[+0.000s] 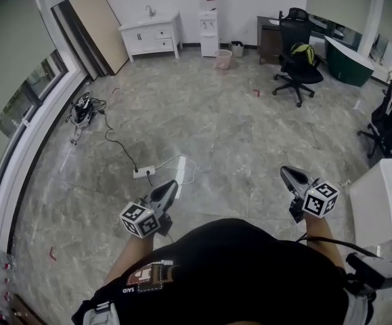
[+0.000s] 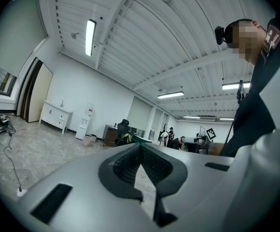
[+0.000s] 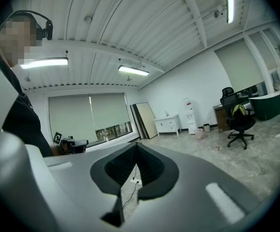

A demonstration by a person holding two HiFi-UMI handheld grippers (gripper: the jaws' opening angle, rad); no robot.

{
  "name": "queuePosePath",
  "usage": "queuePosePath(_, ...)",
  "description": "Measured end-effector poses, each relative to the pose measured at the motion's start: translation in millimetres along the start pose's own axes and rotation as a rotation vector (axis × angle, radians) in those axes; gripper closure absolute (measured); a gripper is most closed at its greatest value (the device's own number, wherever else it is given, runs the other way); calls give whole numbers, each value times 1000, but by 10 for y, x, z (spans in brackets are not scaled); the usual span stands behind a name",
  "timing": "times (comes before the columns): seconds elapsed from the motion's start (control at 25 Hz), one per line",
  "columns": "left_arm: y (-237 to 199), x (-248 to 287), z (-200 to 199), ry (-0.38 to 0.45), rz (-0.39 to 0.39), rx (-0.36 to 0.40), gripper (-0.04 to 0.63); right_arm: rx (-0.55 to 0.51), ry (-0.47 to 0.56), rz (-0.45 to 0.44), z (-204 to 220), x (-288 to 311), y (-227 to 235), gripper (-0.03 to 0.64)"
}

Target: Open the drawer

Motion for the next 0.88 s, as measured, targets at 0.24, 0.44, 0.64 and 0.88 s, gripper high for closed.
queuePosePath(0.24,-692,28,-161,24,-93,-35,595,2,-49,-70,-52,811,193,618)
queuePosePath(0.44,-1022,182,-220,56,-142,-70,595,5,-65,-126,-127,1383,517,618)
queuePosePath(0.64,-1283,605,-276,84,-224,-72,595,-5,-93,-213,-230,1870,1064,618)
queuePosePath(0.88,-1387,1429,-456,98,-296,-48,595,-27,-110,-290,-714,2310,1950,618)
Point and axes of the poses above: the fingertips, and each gripper's own axes: x forward along the fingers, y to its right, z out of its underside, the point moved 1 cm from there along -x, backward along the fingers, and after that the axes turned 7 degrees about -z, right-handed, at the moved point
